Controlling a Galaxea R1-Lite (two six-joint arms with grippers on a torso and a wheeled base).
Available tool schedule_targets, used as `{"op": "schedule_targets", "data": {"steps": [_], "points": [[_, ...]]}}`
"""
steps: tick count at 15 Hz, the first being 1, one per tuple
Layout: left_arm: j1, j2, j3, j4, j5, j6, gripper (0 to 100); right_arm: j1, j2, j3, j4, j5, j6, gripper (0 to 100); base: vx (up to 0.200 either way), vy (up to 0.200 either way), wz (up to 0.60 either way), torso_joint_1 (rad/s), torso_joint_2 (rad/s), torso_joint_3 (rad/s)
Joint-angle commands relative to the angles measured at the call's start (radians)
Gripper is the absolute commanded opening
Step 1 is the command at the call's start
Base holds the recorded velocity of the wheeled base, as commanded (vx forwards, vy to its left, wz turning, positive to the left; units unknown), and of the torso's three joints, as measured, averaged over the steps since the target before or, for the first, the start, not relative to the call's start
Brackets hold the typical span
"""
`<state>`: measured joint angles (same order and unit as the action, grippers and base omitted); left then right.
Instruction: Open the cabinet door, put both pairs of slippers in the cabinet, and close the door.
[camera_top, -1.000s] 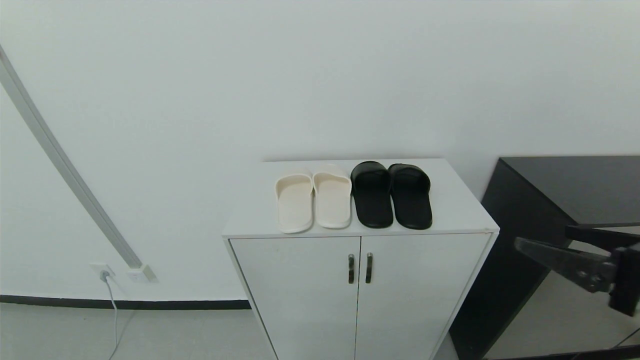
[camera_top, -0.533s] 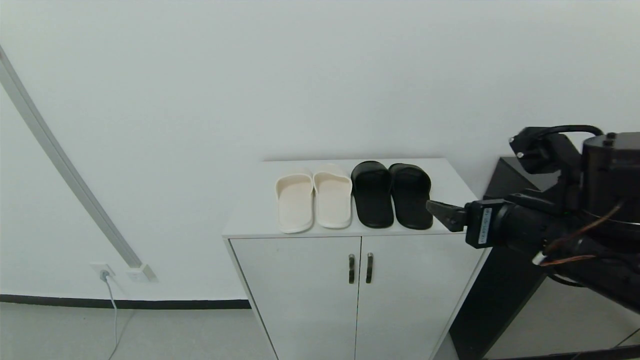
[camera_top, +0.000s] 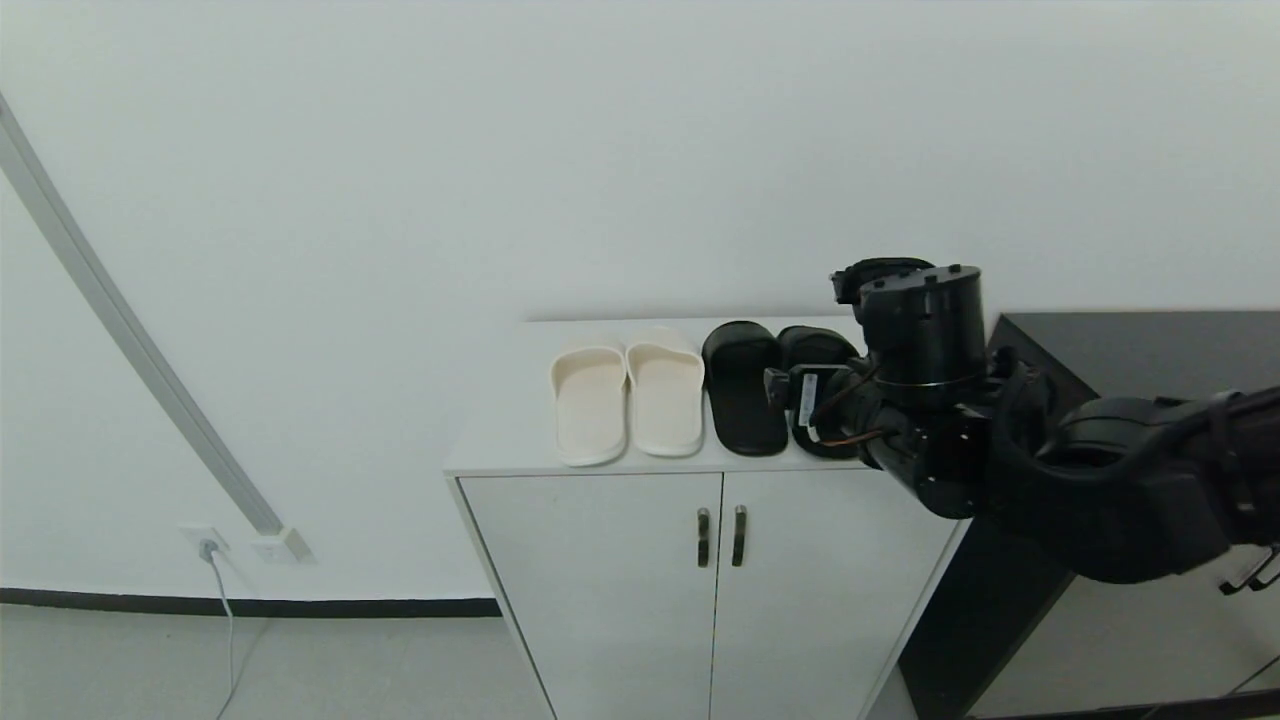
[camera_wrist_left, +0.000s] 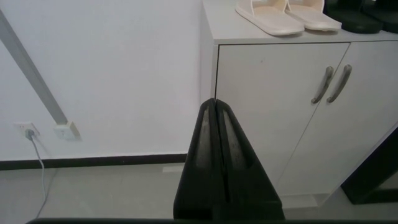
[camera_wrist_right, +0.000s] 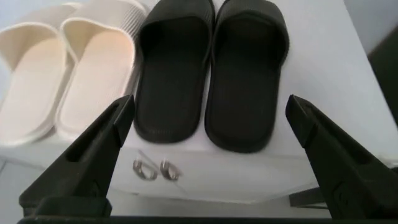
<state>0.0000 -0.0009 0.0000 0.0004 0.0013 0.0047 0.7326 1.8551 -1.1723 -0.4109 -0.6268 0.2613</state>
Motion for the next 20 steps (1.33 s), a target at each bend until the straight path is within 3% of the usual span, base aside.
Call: {"op": "schedule_targets", "data": {"steps": [1,16,20], "points": [[0.000,0.001,0.000,0.000,0.002,0.000,0,-0.022,0.136,-0.081,0.001,-0.016,0.003,100,0.000,0.000,0.00,0.000,0.00,0.000],[0.000,0.001,0.000,0.000,0.002,-0.012,0,-0.167,0.489,-0.537,0.007,0.065,-0.111,100,0.000,0.000,0.00,0.000,0.00,0.000],[0.000,0.001,0.000,0.000,0.003,-0.012,0,-0.177,0.503,-0.563,0.007,0.065,-0.112,100,0.000,0.000,0.00,0.000,0.00,0.000]]}}
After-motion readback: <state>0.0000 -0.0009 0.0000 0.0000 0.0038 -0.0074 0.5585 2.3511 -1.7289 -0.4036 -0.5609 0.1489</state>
